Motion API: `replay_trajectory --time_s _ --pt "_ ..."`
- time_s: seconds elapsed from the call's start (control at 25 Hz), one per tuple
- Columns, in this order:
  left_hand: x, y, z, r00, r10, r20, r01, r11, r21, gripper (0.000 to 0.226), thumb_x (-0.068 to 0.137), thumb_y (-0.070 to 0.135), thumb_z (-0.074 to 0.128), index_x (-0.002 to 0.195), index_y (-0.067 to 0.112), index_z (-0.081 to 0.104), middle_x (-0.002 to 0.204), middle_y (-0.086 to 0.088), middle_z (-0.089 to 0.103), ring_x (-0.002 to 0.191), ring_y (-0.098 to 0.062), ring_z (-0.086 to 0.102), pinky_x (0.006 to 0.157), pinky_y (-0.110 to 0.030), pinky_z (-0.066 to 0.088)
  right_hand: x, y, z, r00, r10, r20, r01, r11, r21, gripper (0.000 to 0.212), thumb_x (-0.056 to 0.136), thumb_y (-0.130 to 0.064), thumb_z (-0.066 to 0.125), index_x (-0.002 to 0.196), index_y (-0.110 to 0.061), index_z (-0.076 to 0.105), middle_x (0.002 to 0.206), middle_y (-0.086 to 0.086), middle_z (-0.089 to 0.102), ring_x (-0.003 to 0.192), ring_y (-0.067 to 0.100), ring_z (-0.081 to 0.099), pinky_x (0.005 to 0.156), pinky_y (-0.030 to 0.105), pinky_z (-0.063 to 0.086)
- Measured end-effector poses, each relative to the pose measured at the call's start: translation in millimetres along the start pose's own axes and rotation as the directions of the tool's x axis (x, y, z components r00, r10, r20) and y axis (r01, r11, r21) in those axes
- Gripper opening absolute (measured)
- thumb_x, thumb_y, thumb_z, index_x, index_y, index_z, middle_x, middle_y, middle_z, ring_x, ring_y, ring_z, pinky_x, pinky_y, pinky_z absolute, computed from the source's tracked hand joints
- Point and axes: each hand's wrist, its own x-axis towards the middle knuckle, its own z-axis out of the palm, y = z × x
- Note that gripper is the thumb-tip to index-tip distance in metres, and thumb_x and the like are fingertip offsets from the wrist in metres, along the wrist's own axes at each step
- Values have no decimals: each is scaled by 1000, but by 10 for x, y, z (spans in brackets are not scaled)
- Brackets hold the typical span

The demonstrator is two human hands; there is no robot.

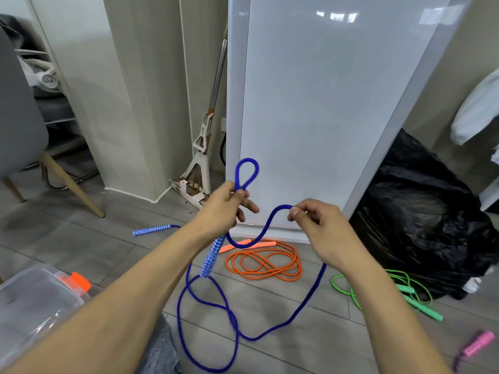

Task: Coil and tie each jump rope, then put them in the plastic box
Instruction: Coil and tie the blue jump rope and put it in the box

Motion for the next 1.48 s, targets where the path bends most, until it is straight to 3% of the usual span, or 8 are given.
replay_trajectory --time_s 0.2,0.44,0.6,0.84,1.0,1.12,1.24,1.48 --pt "-137 87 203 991 43 129 -59 991 123 16 107 26 37 104 18 52 97 6 75 75 -13 53 68 -29 43 -7 -122 144 1000 11 -23 -8 990 139 22 102 -26 53 87 -22 68 71 -20 66 68 -1 56 61 13 41" --pt "-213 114 308 959 60 277 -94 989 111 23 107 21 37 112 15 59 86 1 74 63 -3 49 60 -20 38 29 -67 147 985 53 -164 -19 978 207 23 102 -27 52 89 -18 68 80 -8 67 71 3 56 70 23 46" --pt "-249 111 363 946 17 323 -4 999 -39 26 107 25 38 105 10 60 79 1 67 61 -6 46 55 -21 37 70 -16 168 969 58 -240 -6 978 209 22 102 -28 51 88 -18 66 72 -3 64 68 15 57 67 33 47" --pt "-262 103 382 933 -3 359 44 993 -106 27 106 30 40 96 10 56 67 4 50 62 -13 47 62 -27 43 43 -37 157 951 91 -295 -14 967 254 15 100 -28 57 91 -22 67 65 -4 68 66 6 62 66 23 44" --pt "-259 132 375 972 -8 236 58 976 -208 18 107 21 39 97 7 47 65 -1 40 50 -14 44 55 -28 51 27 -67 113 939 146 -313 -68 967 247 16 92 -35 68 85 -21 64 66 -2 68 60 4 63 57 19 43" --pt "-178 101 301 989 -57 138 87 972 -220 19 107 22 38 96 9 45 64 0 37 44 -9 30 45 -24 32 18 -31 56 985 131 -113 -115 983 142 12 96 -30 62 90 -22 68 68 -1 67 50 -2 54 48 11 36" --pt "-64 23 205 996 -84 1 82 967 -242 22 107 25 38 92 11 46 63 1 40 42 -7 30 42 -22 29 33 85 -12 990 129 57 -128 991 -29 19 100 -26 53 92 -22 70 71 0 68 43 -3 50 45 14 36" --pt "150 -70 27 944 -194 -266 62 897 -437 24 106 23 38 96 7 51 63 1 37 40 -7 33 44 -24 36 28 433 -254 879 408 248 -359 907 -219 32 100 -32 52 80 -12 68 65 5 62 52 17 57 52 26 46"
